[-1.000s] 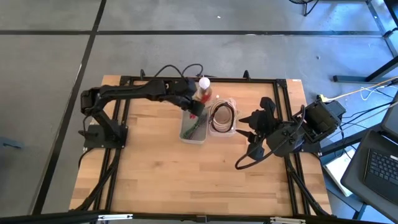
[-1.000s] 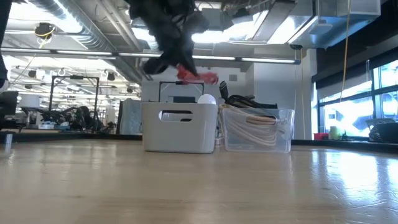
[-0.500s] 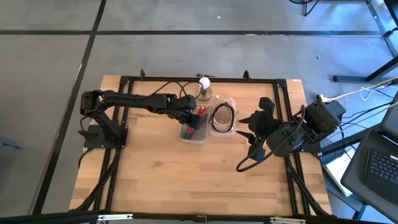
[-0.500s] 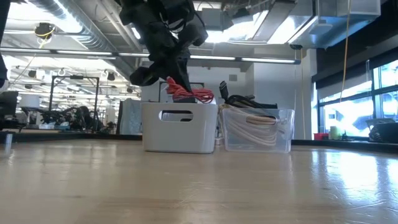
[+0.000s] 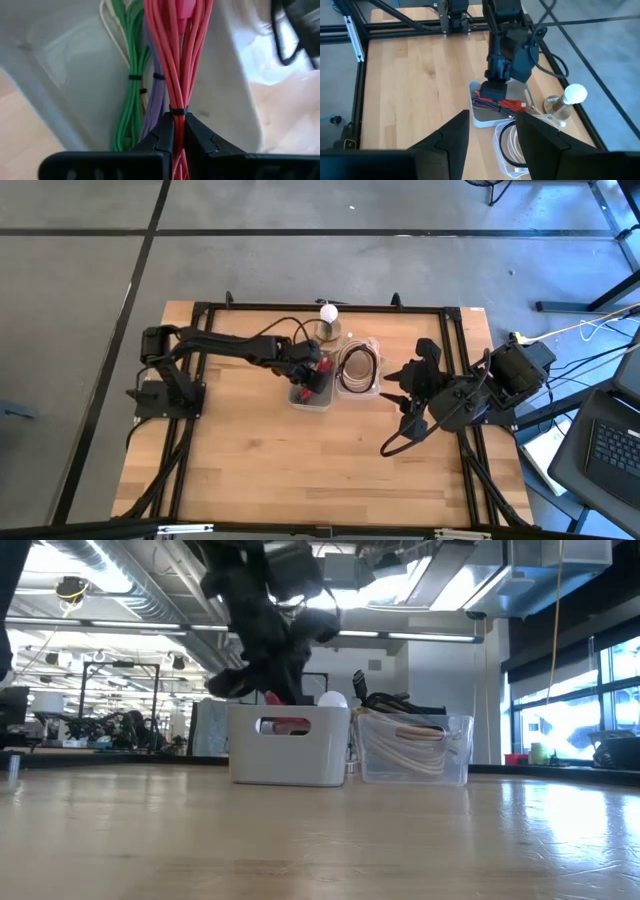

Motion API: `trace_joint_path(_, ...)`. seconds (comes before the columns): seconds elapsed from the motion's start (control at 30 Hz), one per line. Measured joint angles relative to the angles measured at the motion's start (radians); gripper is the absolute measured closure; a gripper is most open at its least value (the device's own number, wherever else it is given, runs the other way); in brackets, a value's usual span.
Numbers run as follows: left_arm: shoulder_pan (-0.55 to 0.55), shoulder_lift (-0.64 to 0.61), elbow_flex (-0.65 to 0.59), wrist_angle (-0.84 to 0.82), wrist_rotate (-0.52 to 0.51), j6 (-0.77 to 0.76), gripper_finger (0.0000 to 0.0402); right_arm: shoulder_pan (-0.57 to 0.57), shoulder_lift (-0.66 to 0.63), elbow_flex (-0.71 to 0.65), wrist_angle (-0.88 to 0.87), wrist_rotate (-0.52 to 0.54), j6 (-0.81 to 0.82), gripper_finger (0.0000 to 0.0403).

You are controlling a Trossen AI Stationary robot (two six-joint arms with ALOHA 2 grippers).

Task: Pick and place USB-C Cables
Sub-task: Put the red charger cable into the gray bin

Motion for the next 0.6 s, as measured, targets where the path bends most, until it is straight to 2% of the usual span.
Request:
trace_joint_path(0.4,0.015,0.125,0.000,0.056,0.034,0.061,0.0389,0.000,0.000,0.000,0.000,-0.019,0.026,0.0238)
trace_joint_path(0.6,0.014,0.144,0.000,0.060,0.022,0.100,0.0383,0.000,0.000,0.000,0.000,-0.019,0.034,0.0238)
